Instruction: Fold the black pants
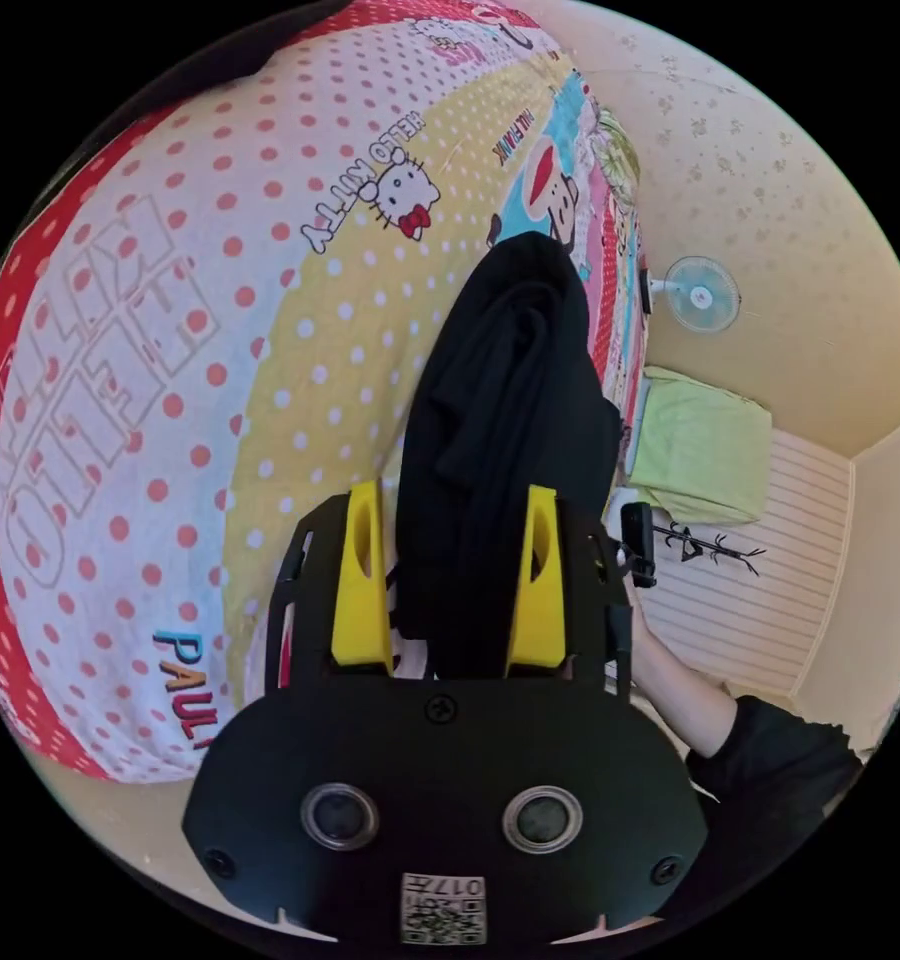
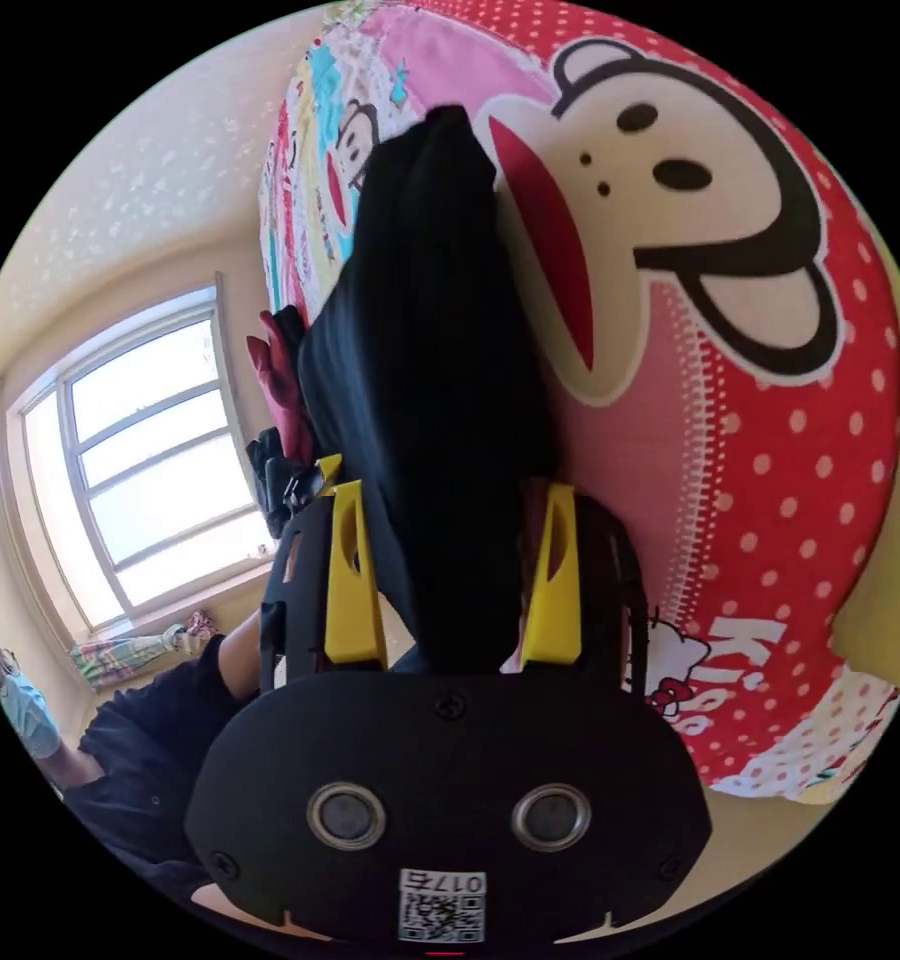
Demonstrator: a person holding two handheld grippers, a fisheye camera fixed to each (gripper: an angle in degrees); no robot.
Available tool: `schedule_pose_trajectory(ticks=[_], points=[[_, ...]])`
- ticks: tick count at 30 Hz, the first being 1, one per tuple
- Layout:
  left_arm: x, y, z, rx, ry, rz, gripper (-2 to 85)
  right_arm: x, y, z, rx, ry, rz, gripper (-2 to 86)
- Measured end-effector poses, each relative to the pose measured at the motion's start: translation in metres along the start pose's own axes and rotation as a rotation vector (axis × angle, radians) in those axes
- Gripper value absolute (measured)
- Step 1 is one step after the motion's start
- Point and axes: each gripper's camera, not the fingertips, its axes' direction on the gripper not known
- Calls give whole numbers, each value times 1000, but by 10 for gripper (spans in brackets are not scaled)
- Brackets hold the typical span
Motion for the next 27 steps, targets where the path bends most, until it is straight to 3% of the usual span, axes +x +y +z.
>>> schedule_pose_trajectory(ticks=[1,4,7,11,17,23,27], points=[[3,3,2,-12,5,-3,175,-5,14,1,83,40,-15,195],[16,31,11,-56,-19,-11,138,6,38,7,112,-131,94,166],[30,56,-1,-175,-60,-7,113,5,66,0,30,-154,103,137],[47,98,-57,-322,53,17,99,-38,117,-25,-60,-165,26,109],[86,123,-229,-146,182,83,98,-139,143,-35,-88,-341,-64,85],[129,94,-445,139,112,275,99,-301,98,-11,-107,-429,-362,87],[118,55,-567,359,21,262,117,-409,45,18,-108,-392,-551,94]])
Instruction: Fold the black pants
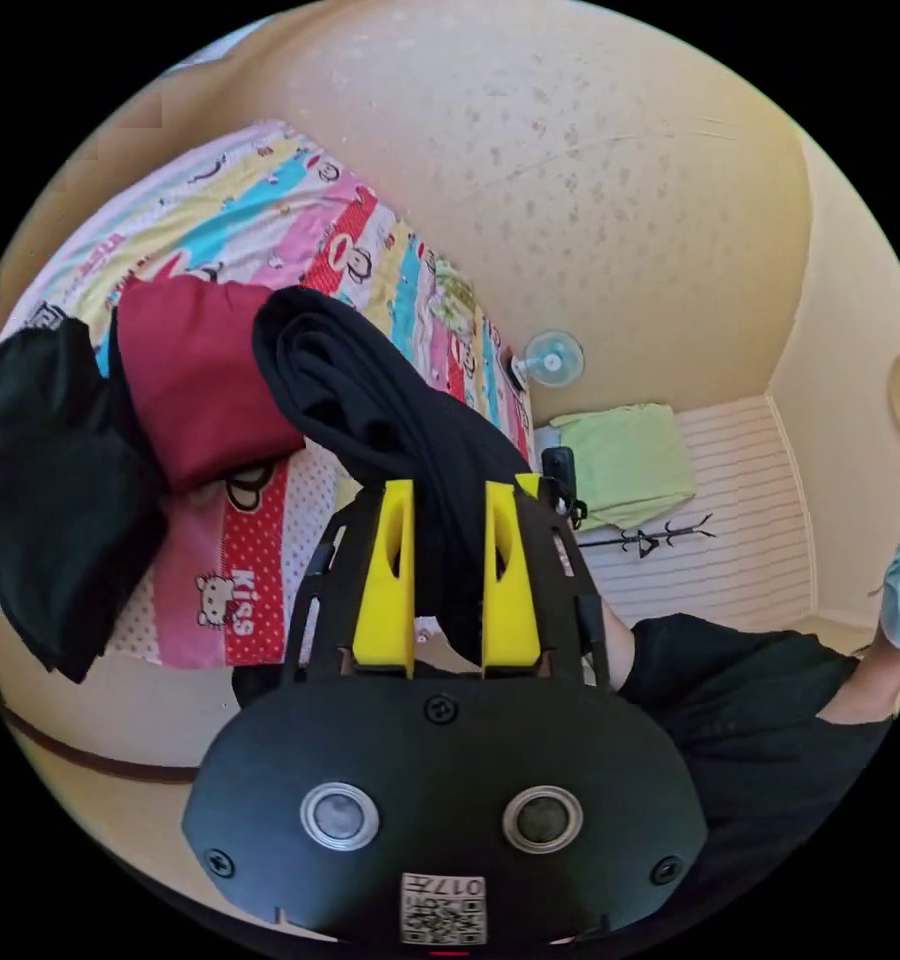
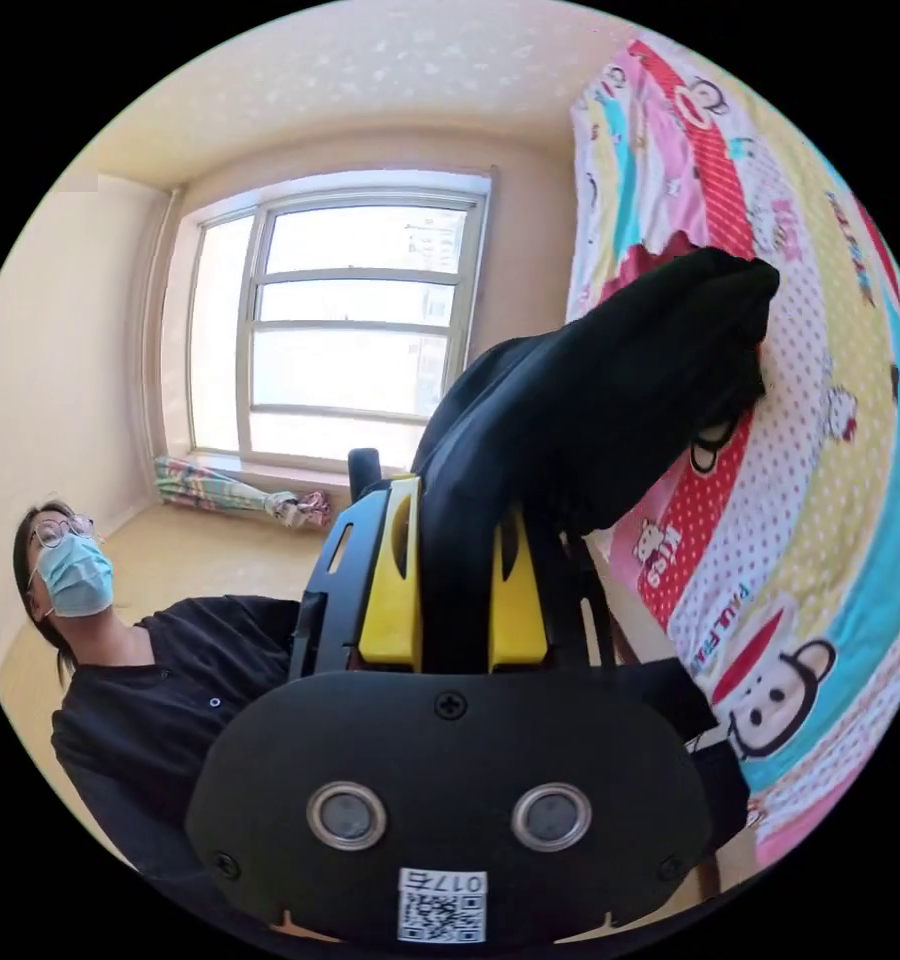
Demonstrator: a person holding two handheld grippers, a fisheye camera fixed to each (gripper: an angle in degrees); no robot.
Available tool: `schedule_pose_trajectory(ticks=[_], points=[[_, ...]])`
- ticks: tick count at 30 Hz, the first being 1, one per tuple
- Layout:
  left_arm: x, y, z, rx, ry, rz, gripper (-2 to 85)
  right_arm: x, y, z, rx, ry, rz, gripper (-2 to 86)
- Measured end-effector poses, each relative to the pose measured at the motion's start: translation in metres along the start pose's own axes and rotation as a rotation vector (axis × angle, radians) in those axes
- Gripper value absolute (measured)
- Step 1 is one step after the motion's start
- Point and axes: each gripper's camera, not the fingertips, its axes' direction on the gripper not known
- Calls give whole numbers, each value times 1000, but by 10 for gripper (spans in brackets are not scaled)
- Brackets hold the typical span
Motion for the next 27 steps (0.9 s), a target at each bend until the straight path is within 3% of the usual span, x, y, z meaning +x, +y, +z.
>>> schedule_pose_trajectory(ticks=[3,5,6,9,12,14,18,20,21,22,25,27], points=[[-60,-26,-31,77,-136,-6,151,-5,-63,35,-10,262,-57,105],[-121,-14,-31,58,-200,-152,142,22,-72,35,64,522,118,86],[-160,5,-27,30,-157,-281,131,33,-69,33,54,541,166,74],[-219,76,-2,-96,-11,-368,65,92,-10,17,-34,602,366,26],[-261,158,21,-313,-138,-450,18,136,105,-2,-206,823,594,12],[-299,213,28,-467,-243,-575,0,149,228,-25,-336,971,863,8],[-380,353,17,-891,-215,-1050,-9,106,421,-62,-350,930,1377,6],[-392,372,-6,-886,-227,-1146,-10,42,518,-78,-152,885,1711,5],[-398,369,-16,-856,-227,-1165,-10,24,537,-80,-64,862,1777,5],[-401,364,-18,-847,-220,-1161,-10,-13,568,-82,166,793,1872,4],[-408,312,3,-931,-241,-1026,-10,-79,616,-59,804,532,1903,3],[-390,250,44,-1059,-308,-778,-9,-94,624,-35,1033,372,1903,3]])
